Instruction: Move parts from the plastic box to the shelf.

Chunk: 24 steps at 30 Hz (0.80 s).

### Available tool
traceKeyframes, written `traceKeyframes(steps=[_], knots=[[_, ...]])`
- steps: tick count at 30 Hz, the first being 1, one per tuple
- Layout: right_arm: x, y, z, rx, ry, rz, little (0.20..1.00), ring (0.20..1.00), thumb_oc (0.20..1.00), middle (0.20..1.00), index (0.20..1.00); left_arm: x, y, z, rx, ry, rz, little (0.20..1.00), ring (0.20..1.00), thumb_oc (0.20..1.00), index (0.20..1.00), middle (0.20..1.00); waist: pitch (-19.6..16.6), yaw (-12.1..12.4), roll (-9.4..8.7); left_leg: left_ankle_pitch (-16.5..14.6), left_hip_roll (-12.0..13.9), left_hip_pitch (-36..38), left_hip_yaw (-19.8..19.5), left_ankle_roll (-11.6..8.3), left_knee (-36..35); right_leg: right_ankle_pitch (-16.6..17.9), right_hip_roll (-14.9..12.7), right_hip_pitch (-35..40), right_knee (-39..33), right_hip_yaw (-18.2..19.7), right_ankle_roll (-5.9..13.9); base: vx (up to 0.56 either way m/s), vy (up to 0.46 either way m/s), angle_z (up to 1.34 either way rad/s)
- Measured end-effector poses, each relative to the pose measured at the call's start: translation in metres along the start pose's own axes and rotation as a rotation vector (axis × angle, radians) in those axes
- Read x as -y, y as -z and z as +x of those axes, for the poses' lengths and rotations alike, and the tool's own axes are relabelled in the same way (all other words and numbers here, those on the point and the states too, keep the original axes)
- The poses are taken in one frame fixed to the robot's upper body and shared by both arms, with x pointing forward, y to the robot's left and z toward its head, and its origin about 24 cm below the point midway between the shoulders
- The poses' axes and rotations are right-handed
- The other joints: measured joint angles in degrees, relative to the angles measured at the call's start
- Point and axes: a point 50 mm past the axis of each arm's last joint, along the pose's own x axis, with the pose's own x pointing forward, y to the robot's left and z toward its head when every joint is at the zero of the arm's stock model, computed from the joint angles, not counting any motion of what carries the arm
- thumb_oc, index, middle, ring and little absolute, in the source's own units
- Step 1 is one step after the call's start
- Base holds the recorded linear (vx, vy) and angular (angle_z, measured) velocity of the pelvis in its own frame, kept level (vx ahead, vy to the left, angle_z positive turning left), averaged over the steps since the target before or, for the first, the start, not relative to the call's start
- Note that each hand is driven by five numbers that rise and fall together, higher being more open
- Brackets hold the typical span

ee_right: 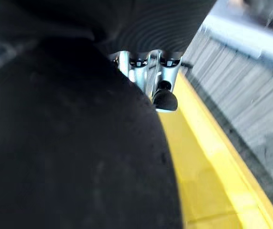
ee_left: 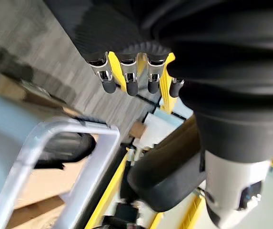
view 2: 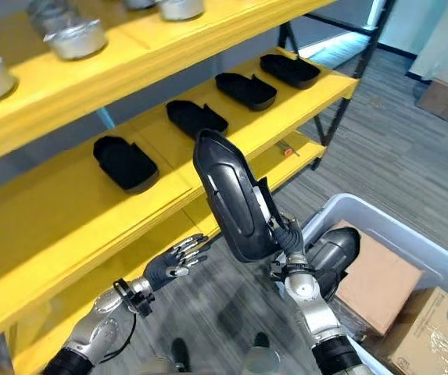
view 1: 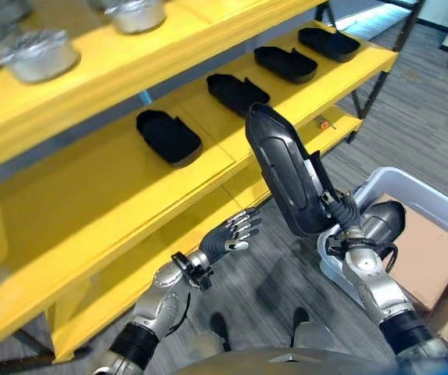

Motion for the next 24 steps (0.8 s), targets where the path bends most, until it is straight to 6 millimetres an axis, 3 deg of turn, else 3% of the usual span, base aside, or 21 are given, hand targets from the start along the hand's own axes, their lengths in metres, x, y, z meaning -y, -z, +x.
traceKeyframes(steps=[1,4,6,8,14,17,22,24], knots=[[0.001,0.001,0.0,-0.006,-0.002,0.004,0.2,0.2,0.2,0.2,0.2,-0.001,0.003,-0.001,-0.012,-0.006,-0.007,1.0,1.0,1.0,1.0,1.0,0.24,-0.55,-0.1,-0.4,-1.7,0.77,0.28,-0.47,-0.7,-0.19,-1.11,0.45,0.57,-0.12,0.55,0.0,0.398,0.25],[-0.006,0.002,-0.004,-0.008,-0.008,0.035,0.2,0.2,0.2,0.2,0.2,-0.006,0.004,-0.009,-0.041,-0.05,0.028,1.0,1.0,1.0,1.0,1.0,-0.28,-0.68,-0.95,-0.66,-6.22,2.24,0.28,1.36,-3.35,1.19,-5.15,2.27,-0.95,-0.19,1.67,0.0,0.402,0.19],[-0.016,0.002,-0.007,-0.009,-0.035,0.051,0.2,0.2,0.2,0.2,0.2,-0.013,-0.001,-0.016,-0.062,-0.086,0.108,1.0,1.0,1.0,1.0,1.0,-0.32,-0.52,-0.92,-0.35,-7.79,2.9,-0.23,2.59,-4.55,3.0,-6.58,2.68,-0.94,-0.58,1.94,-0.02,0.447,0.24],[-0.023,-0.001,-0.011,0.001,-0.06,0.066,0.2,0.2,0.2,0.2,0.2,-0.013,-0.004,-0.021,-0.042,-0.111,0.132,1.0,1.0,1.0,1.0,1.0,-0.53,-0.18,-0.56,-0.57,-8.17,2.86,-1.36,3.53,-4.65,5.33,-7.28,3.37,-0.81,-0.95,1.89,-0.04,0.358,0.36],[-0.042,-0.007,-0.013,0.015,-0.13,0.109,0.2,0.2,0.2,0.2,0.2,-0.016,0.005,-0.042,-0.037,-0.206,0.097,1.0,1.0,1.0,1.0,1.0,-1.7,7.27,-1.54,0.85,-9.07,2.47,-3.79,4.69,-4.62,9.21,-7.86,5.09,-1.32,-6.22,2.09,-0.08,0.303,0.35],[-0.048,-0.007,-0.01,0.011,-0.137,0.118,0.2,0.2,0.2,0.2,0.2,-0.019,0.006,-0.048,-0.037,-0.224,0.098,1.0,1.0,1.0,1.0,1.0,-2.12,9.28,-2.19,0.86,-9.22,2.74,-3.9,4.73,-4.99,9.9,-8.08,5.99,-1.23,-8.51,2.37,-0.05,0.2,0.3],[-0.058,-0.005,-0.012,0.002,-0.176,0.113,0.2,0.2,0.2,0.2,0.2,-0.018,0.01,-0.054,-0.038,-0.225,0.089,1.0,1.0,1.0,1.0,1.0,-2.57,10.81,-3.3,-0.3,-10.0,3.46,-2.28,4.73,-6.78,10.51,-9.79,5.47,0.88,-13.01,3.3,0.0,0.143,-0.01],[-0.059,-0.005,-0.012,0.002,-0.178,0.116,0.2,0.2,0.2,0.2,0.2,-0.017,0.011,-0.054,-0.04,-0.225,0.083,1.0,1.0,1.0,1.0,1.0,-2.58,10.95,-3.24,0.81,-9.94,4.08,-2.68,5.49,-6.73,9.67,-9.88,3.14,3.6,-13.08,3.7,-0.03,0.027,-0.14]])
